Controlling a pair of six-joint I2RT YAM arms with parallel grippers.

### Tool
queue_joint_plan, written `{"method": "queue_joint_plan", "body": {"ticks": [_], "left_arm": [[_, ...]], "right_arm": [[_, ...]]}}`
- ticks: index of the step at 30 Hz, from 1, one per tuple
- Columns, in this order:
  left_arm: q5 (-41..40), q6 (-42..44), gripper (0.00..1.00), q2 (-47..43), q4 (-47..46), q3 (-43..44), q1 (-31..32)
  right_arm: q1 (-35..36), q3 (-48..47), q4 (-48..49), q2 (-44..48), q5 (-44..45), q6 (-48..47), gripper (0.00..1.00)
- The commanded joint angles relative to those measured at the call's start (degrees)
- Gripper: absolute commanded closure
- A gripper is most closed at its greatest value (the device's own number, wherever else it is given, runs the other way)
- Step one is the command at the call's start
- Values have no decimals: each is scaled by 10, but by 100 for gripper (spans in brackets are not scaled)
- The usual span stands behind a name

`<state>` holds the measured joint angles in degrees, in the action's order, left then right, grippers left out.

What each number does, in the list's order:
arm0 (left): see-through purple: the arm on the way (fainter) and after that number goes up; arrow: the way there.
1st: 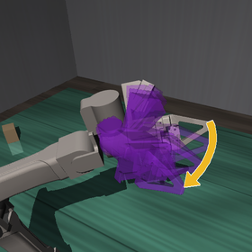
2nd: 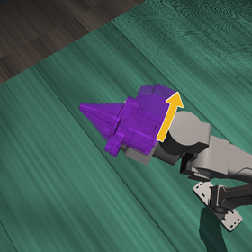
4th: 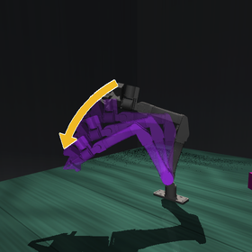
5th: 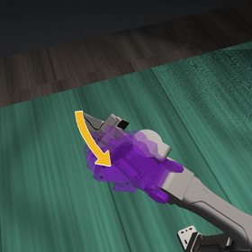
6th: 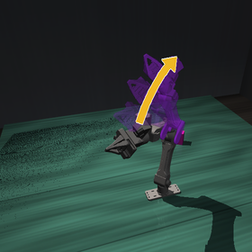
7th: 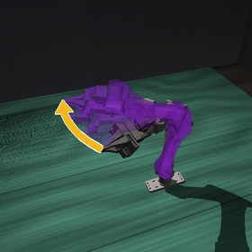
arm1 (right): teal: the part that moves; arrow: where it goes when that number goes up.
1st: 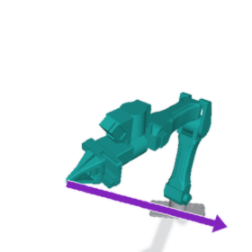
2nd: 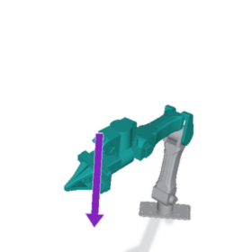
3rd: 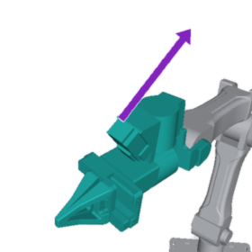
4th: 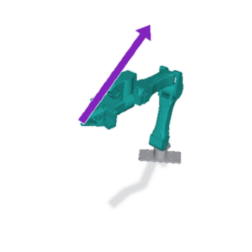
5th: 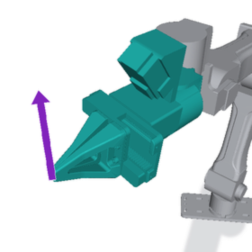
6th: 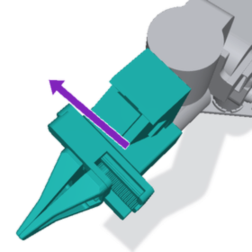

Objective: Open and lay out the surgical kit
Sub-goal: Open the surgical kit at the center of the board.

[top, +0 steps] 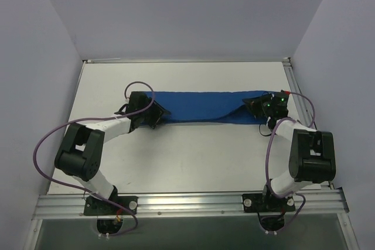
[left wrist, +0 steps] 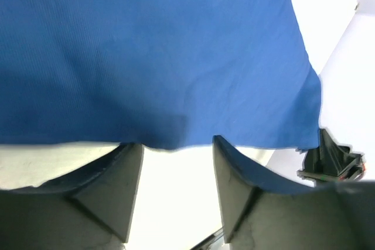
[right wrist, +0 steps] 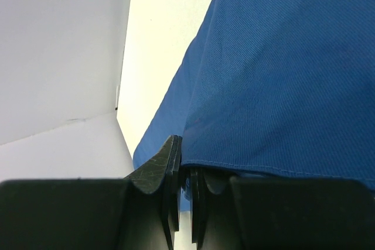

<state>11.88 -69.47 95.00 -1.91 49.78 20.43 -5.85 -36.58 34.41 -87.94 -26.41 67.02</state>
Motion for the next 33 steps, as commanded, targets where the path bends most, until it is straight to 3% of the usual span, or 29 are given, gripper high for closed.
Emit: {"method": "queue_joint_plan", "body": {"ticks": [1, 3, 6, 17, 33], "left_arm": [[-8, -8, 34, -37, -10, -18, 17], [-12, -13, 25, -42, -6, -22, 27], [-20, -28, 21, -37, -19, -32, 37], [-72, -112, 32, 20, -193, -79, 75], [-106, -156, 48, 95, -292, -80, 84]], "right_arm": [[6, -24, 16, 0, -14, -8, 100], [6, -24, 20, -3, -16, -7, 100], [7, -23, 21, -2, -15, -5, 100], [10, -16, 23, 1, -19, -5, 100], [9, -18, 15, 1, -28, -11, 100]]}}
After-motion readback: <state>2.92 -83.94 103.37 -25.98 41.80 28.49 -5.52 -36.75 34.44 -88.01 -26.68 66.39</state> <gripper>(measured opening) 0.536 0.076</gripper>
